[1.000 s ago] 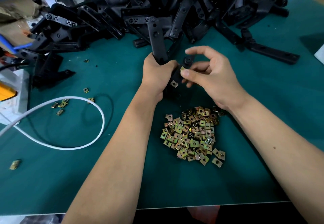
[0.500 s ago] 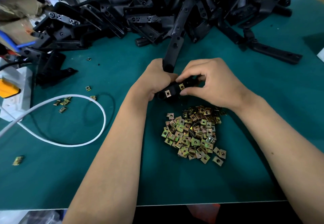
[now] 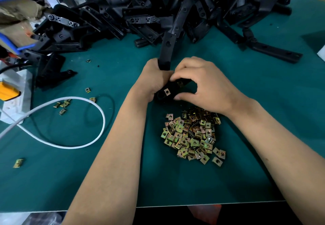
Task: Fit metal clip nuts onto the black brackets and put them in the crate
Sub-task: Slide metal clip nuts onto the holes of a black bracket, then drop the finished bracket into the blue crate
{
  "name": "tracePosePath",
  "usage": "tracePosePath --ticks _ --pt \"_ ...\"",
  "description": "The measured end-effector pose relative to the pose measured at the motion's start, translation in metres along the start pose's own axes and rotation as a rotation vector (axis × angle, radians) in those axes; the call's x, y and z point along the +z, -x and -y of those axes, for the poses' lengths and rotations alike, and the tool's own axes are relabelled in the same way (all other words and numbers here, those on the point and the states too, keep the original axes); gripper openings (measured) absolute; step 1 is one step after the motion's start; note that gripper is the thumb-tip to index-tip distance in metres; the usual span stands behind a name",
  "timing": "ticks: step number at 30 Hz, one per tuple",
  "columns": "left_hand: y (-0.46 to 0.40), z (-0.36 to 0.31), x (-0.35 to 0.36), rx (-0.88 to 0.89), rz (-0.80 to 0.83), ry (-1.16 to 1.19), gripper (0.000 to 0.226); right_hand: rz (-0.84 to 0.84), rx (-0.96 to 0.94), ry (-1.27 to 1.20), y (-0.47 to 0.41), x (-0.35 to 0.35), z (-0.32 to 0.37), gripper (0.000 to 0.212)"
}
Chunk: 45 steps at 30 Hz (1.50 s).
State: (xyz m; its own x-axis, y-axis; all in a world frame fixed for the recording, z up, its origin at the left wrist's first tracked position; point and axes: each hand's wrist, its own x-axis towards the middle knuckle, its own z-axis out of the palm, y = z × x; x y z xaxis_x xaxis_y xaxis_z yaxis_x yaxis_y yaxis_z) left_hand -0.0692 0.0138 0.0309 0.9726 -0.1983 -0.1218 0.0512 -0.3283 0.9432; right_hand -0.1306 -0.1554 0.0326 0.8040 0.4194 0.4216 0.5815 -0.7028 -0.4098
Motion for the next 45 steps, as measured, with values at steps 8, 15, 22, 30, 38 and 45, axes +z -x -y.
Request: tracePosePath --ticks 8,15,22,30,38,45 --pt "-0.001 -0.003 0.002 -0.097 -0.041 0.147 0.029 -0.057 -0.033 0.018 -0.001 0.008 0.000 0.042" --pt "0.002 -0.008 0.006 -0.117 -0.040 0.149 0.024 -0.050 -0.091 0.065 -0.002 0.009 0.004 0.030" --pt "0.002 -0.014 0.013 -0.065 -0.150 0.159 0.024 -0.057 -0.083 0.144 -0.002 0.000 0.014 0.026" --pt "0.011 -0.076 0.093 0.050 -0.143 0.642 0.035 -0.563 0.489 -0.563 0.046 -0.051 0.001 0.067" --pt "0.076 -0.157 0.280 0.347 0.168 0.351 0.011 -1.136 0.611 -1.446 0.182 -0.147 -0.026 0.062" --pt "0.179 -0.135 0.426 0.592 0.593 -0.183 0.032 -1.550 0.636 -1.540 0.396 -0.164 -0.030 0.068"
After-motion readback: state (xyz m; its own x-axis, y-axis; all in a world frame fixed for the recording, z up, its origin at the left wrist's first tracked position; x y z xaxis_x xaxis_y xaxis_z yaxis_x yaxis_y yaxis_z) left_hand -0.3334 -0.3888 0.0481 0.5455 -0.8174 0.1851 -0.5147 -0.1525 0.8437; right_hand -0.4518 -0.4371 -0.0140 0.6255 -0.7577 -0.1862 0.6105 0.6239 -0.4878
